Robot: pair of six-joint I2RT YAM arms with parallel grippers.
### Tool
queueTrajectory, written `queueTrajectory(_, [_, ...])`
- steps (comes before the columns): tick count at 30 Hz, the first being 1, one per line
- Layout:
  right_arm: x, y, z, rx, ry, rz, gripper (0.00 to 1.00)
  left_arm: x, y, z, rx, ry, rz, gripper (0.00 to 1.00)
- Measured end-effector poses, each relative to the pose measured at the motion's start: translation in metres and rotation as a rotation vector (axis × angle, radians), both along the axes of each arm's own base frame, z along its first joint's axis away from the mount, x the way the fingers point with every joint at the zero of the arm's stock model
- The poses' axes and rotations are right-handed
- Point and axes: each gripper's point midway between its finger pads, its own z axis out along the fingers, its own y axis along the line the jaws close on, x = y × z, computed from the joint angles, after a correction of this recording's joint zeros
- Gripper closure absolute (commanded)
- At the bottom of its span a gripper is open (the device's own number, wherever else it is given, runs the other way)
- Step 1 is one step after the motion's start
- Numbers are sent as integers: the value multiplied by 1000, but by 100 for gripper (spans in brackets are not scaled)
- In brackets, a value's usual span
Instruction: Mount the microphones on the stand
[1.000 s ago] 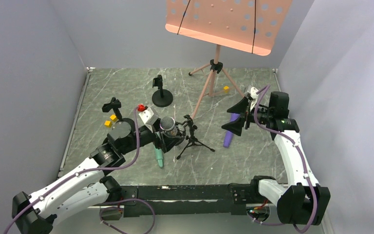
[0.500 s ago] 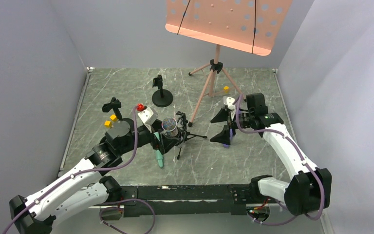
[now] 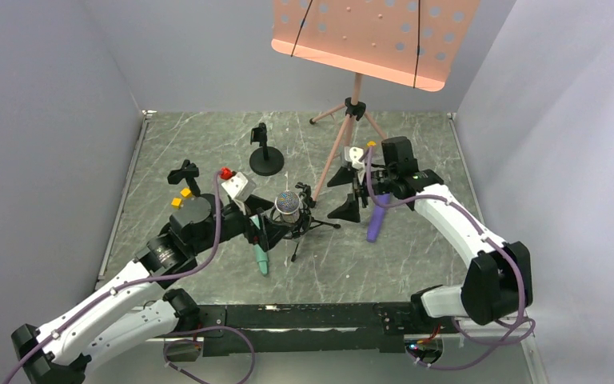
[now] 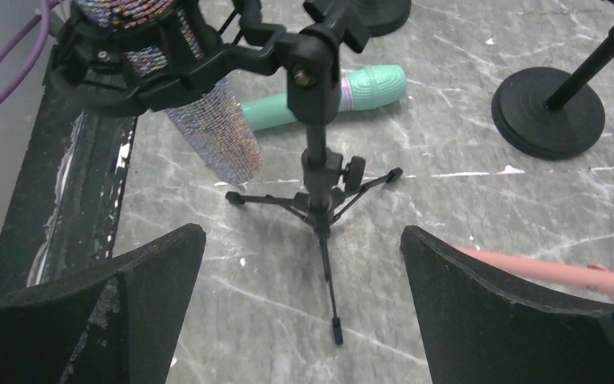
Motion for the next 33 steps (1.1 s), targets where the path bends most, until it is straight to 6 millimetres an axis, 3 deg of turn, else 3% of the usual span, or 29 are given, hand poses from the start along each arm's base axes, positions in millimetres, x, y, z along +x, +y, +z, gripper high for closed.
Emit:
queueTrajectory(7, [19,25,2,54,18,-6,12,0,5,10,-23,-7,26,1])
queueTrajectory(11, [26,38,6,105,10,-9,20,-3,19,20,-50,-30,72,1])
queueTrajectory(17, [24,58,-2,143,25,20,36,-10,40,33,-120,-70,133,1])
queueTrajectory(26, [16,67,-20,174,55,31,59,-12,52,21,-109,-50,178,1])
queueTrajectory(33, [13,69,-21,231,65,26,65,-12,53,19,-109,-36,187,1])
